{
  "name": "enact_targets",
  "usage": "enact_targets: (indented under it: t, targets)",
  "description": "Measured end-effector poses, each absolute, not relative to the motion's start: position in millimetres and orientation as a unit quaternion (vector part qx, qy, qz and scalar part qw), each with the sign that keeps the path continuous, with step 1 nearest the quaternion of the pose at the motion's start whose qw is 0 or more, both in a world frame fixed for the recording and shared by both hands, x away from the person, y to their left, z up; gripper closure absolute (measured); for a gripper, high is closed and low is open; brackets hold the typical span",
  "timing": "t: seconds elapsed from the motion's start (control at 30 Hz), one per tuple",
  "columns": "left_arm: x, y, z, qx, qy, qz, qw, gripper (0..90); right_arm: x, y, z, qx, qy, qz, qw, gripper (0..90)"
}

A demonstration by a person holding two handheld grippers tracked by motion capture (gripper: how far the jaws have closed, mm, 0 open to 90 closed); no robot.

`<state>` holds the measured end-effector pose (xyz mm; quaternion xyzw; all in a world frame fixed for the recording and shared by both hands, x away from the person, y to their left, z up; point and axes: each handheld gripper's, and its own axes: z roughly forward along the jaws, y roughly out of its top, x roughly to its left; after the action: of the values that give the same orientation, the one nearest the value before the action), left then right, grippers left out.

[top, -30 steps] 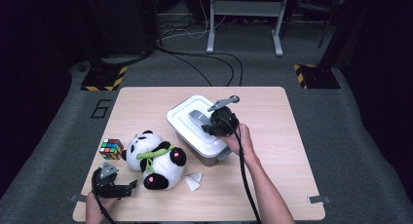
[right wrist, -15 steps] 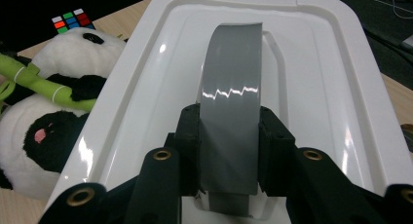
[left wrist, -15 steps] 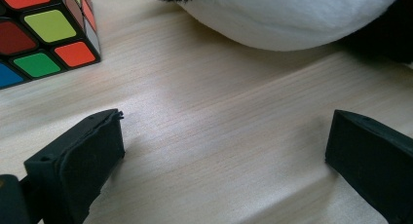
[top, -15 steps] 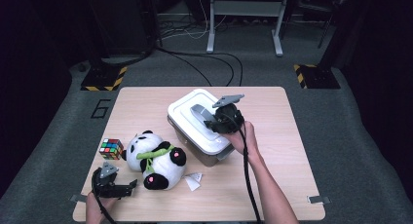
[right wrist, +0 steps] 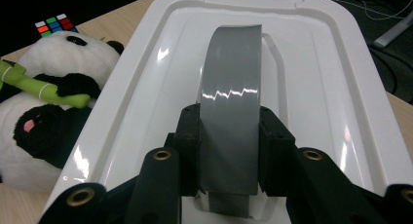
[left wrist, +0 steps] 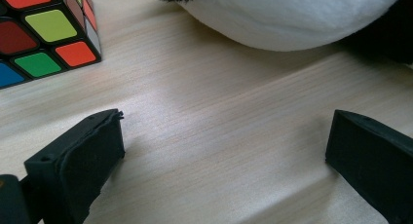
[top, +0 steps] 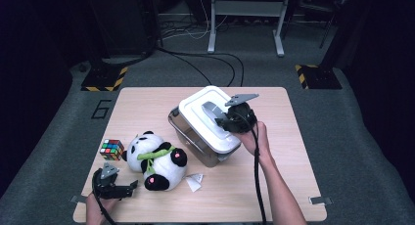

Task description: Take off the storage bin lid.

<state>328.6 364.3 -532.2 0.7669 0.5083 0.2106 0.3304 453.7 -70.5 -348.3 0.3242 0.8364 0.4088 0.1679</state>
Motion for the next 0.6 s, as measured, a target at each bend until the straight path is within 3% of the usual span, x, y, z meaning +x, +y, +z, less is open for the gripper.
enact_targets:
  t: [0.6]
  targets:
    - [329.7,362.6,-532.3,0.765,0.510,0.216,0.329,0.0,447.8,-120.7,-334.8,0.373,0.806,0.416,0.194,67.2]
